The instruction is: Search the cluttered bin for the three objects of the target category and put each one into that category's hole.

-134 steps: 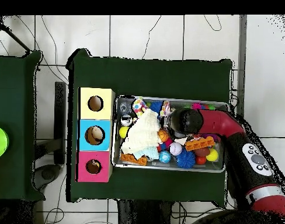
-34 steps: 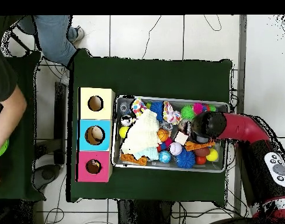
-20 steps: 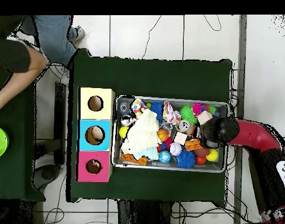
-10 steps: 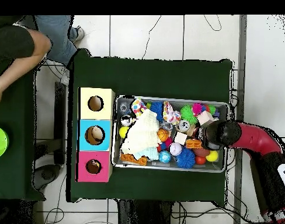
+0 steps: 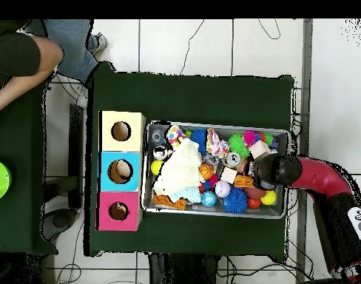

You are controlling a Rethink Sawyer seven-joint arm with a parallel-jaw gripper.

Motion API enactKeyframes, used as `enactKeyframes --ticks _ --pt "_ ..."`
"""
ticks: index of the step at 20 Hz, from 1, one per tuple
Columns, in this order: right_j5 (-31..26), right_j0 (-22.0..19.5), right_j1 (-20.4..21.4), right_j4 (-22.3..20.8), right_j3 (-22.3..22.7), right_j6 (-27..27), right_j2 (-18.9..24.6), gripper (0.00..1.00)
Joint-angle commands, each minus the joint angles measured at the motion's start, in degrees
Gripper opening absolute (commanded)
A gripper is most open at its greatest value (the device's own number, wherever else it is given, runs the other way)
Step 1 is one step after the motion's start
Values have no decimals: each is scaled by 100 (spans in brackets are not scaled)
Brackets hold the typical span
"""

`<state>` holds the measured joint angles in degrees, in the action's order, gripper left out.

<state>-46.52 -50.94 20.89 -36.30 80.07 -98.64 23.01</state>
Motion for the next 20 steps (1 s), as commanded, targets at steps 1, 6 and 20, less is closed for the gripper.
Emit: enactKeyframes --ticks 1,6,20 --pt "378 -94 -182 -391 341 1171 238 0" --pt "79 -29 383 -116 617 1043 307 0" --pt "-549 131 1880 787 941 743 668 0"
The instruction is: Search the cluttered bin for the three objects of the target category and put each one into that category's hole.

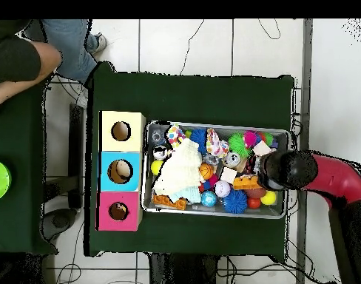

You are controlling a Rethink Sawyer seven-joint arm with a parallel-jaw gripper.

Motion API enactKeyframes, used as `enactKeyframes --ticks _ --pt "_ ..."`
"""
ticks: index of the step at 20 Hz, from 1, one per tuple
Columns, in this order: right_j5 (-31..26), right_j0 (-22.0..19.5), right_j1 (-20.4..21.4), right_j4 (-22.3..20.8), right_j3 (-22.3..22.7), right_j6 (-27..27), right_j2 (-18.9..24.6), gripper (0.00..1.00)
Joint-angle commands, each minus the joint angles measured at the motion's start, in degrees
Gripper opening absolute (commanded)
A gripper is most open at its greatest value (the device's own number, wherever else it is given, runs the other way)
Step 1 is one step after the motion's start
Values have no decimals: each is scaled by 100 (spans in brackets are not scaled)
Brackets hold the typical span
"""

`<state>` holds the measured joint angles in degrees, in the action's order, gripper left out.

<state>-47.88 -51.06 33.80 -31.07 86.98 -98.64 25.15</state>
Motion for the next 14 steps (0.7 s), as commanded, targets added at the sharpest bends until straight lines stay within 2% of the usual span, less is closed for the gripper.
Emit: enactKeyframes --ticks 1,7,11,14 --pt "-291 152 614 244 303 679 429 0" --pt "-562 446 781 463 336 241 233 0" --pt "-616 692 926 724 657 -332 26 0" --pt "-619 842 1058 940 943 -493 -39 0"
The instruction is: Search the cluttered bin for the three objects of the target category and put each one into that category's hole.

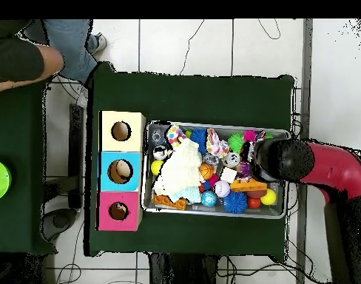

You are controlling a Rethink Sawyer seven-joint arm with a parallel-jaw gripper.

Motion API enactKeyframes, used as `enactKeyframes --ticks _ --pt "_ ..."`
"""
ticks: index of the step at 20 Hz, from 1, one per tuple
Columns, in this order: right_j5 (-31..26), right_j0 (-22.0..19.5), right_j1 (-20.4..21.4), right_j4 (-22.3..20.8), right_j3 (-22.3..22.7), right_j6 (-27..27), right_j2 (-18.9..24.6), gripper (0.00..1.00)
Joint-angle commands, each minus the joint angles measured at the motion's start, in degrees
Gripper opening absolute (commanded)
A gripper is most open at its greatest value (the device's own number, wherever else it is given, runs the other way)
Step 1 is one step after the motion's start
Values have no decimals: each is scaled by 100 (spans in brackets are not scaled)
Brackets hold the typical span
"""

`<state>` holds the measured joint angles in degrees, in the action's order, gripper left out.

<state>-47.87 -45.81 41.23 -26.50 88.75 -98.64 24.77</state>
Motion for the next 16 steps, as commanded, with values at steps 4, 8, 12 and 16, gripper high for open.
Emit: enactKeyframes --ticks 4,8,12,16 --pt "-372 538 496 705 1164 -600 -38 0" --pt "-122 813 652 904 1493 -739 -46 0" --pt "18 1050 741 1092 1683 -794 -66 0" --pt "28 1288 780 1219 1728 -901 -181 0"
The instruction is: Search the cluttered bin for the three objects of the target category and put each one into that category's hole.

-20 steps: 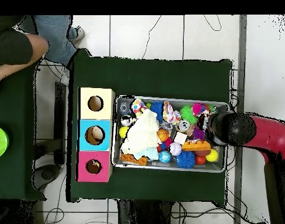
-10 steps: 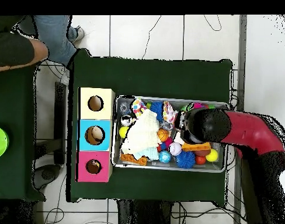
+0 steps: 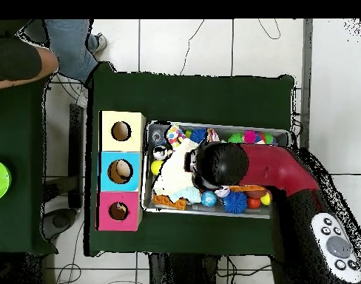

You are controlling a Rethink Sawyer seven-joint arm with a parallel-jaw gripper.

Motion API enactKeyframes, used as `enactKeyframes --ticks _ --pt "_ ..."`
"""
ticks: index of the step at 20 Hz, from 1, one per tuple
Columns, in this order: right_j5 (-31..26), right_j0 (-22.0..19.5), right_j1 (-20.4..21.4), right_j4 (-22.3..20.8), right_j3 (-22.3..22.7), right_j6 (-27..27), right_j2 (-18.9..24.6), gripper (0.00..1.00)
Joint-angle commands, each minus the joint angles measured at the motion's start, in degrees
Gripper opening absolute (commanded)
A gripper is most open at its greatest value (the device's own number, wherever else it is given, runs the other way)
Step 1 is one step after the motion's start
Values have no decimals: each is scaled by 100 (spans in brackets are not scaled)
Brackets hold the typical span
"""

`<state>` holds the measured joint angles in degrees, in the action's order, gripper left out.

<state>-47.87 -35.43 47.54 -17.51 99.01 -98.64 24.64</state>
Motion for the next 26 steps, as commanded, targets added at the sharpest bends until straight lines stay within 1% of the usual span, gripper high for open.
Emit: enactKeyframes --ticks 1,4,7,16,22,26 --pt "0 331 147 316 669 -949 -234 0" --pt "-83 596 146 289 611 -1133 -447 0" --pt "-42 883 161 355 655 -1362 -634 0" --pt "227 1853 330 727 1019 -1870 -982 0" --pt "323 2399 457 991 1191 -2011 -1129 0" --pt "398 2653 473 1047 1245 -2018 -1270 0"
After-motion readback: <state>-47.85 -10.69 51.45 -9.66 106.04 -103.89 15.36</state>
